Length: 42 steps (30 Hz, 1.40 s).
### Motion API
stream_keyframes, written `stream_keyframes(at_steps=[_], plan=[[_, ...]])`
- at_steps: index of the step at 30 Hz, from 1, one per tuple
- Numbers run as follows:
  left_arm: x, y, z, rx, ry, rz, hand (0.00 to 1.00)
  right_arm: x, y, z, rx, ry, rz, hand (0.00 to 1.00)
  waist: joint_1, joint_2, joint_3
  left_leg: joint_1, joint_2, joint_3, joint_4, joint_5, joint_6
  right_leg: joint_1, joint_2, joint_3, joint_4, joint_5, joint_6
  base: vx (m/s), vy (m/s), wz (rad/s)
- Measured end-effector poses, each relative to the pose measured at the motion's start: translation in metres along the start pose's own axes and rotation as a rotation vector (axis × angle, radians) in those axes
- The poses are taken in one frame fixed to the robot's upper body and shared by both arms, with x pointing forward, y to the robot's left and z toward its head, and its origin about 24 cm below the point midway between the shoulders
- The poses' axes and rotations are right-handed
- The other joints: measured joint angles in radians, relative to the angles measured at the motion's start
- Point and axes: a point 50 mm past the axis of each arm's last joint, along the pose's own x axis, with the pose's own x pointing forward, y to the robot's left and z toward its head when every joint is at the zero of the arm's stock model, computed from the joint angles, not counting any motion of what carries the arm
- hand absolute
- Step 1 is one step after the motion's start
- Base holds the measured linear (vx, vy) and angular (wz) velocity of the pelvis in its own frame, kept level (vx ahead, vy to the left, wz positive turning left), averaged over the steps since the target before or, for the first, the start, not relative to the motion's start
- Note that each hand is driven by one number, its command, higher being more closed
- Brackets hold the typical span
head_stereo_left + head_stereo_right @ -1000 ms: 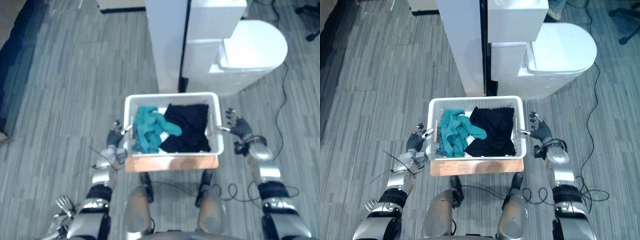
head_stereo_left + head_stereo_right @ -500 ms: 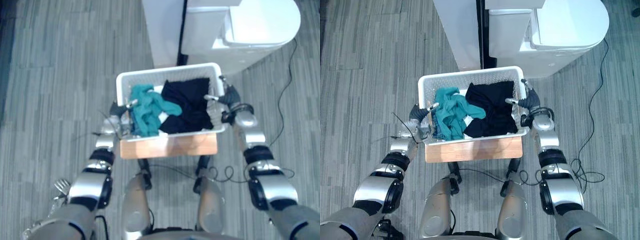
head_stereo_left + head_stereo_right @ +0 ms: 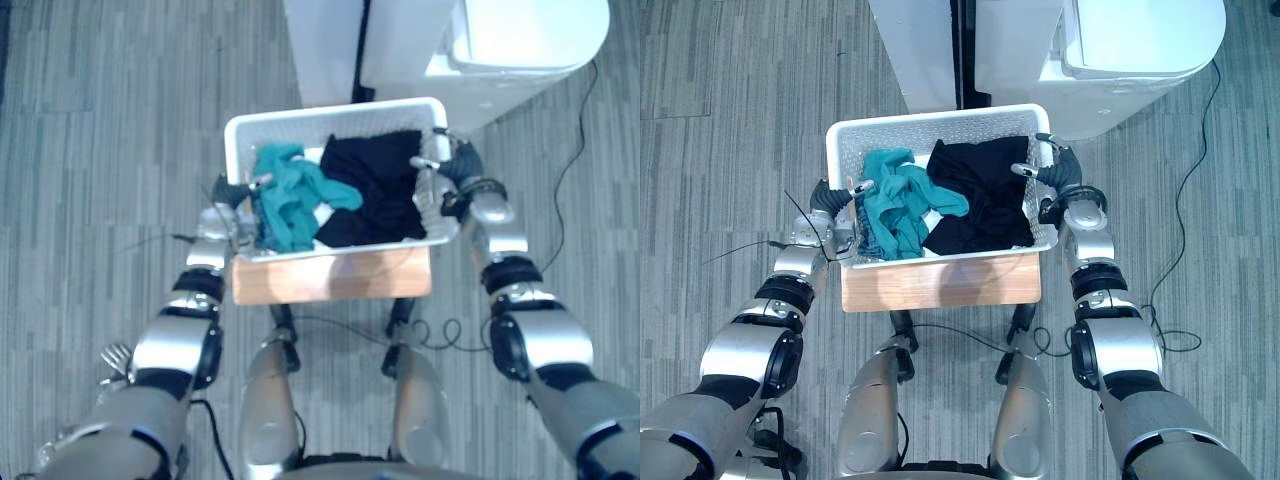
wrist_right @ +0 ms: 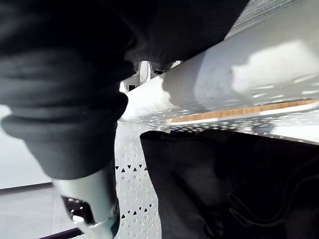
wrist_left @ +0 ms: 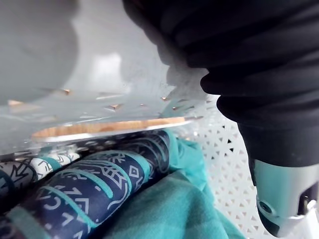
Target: Pick up the laundry basket with both hands and put the clothes into the washing machine.
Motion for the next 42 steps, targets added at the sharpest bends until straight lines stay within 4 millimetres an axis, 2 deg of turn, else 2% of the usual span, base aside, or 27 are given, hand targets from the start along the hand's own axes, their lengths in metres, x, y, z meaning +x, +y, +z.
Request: stream_keyframes(at_steps=[5,6,7,14,17,27,33,35,36,39,42], plan=[[0.0,0.003,0.0,-0.012,0.005,0.013,0.0,-0.002,-0.001,-0.012,0.043,0.042,-0.003,0.0,0.001,0.0,0.0,0.016,0.0,0.008,-0.027,0.019,-0.003,0.0,0.004,-0.002,-0.003,0.0,0.0,0.04,-0.001,-0.02],[0.0,0.005,-0.002,-0.019,0.015,0.019,0.0,-0.002,0.001,-0.014,0.051,0.045,0.005,1.0,0.001,-0.001,0.0,0.027,-0.001,0.015,-0.038,0.023,-0.003,0.001,0.004,0.003,-0.003,0.0,0.0,0.03,-0.002,-0.11],[0.0,0.005,-0.003,-0.021,0.019,0.022,1.0,-0.003,0.002,-0.015,0.058,0.046,0.009,1.0,0.002,-0.001,0.0,0.033,-0.001,0.02,-0.042,0.023,-0.004,0.002,0.006,0.007,-0.003,0.0,0.0,0.03,0.0,-0.11],[-0.001,0.007,-0.01,-0.023,0.04,0.03,1.0,-0.005,0.0,-0.022,0.127,0.064,0.007,1.0,-0.001,-0.001,-0.001,0.056,-0.004,0.028,-0.056,0.028,-0.009,0.013,0.006,0.014,-0.003,0.0,0.0,0.01,0.001,-0.03],[-0.005,0.01,-0.022,-0.014,0.075,0.051,1.0,-0.008,0.0,-0.029,0.121,0.084,0.01,1.0,-0.002,-0.004,-0.002,0.076,-0.008,0.032,-0.072,0.032,-0.011,0.024,0.006,0.016,-0.005,0.0,0.0,0.01,0.005,-0.01],[-0.008,0.01,-0.037,0.049,0.127,0.036,1.0,-0.011,-0.001,-0.045,0.074,0.156,0.015,1.0,-0.004,-0.006,-0.003,0.11,-0.016,0.026,-0.072,0.032,-0.011,0.067,0.004,0.01,-0.011,-0.001,0.001,0.0,0.003,0.01],[-0.023,0.004,-0.072,0.121,0.202,-0.014,1.0,-0.029,-0.013,-0.075,0.023,0.266,0.009,1.0,-0.017,-0.006,-0.004,0.186,-0.018,0.008,-0.071,0.027,-0.01,0.16,0.002,-0.011,-0.014,-0.013,0.014,0.01,0.019,0.08],[-0.041,0.003,-0.101,0.146,0.253,-0.057,1.0,-0.046,-0.014,-0.098,-0.009,0.33,0.033,1.0,-0.029,-0.005,-0.011,0.234,-0.021,0.007,-0.069,0.012,-0.009,0.213,-0.001,-0.018,-0.016,-0.025,0.016,0.0,0.027,0.05],[-0.046,0.002,-0.108,0.147,0.267,-0.066,1.0,-0.052,-0.015,-0.104,-0.018,0.347,0.04,1.0,-0.032,-0.004,-0.022,0.239,-0.022,0.007,-0.069,0.008,-0.01,0.22,-0.003,-0.019,-0.017,-0.028,0.019,0.0,0.032,0.04],[-0.075,-0.004,-0.142,0.17,0.327,-0.142,1.0,-0.086,-0.026,-0.134,-0.054,0.426,0.057,1.0,-0.05,0.003,-0.087,0.276,-0.034,-0.004,-0.089,0.006,-0.011,0.271,-0.01,-0.039,-0.038,-0.035,0.027,0.04,0.032,0.15],[-0.098,-0.006,-0.163,0.134,0.376,-0.181,1.0,-0.111,-0.034,-0.147,-0.057,0.442,0.071,1.0,-0.055,0.011,-0.14,0.337,-0.037,-0.001,-0.113,0.002,-0.013,0.326,-0.01,-0.044,-0.048,-0.044,0.033,0.07,0.014,0.02]])
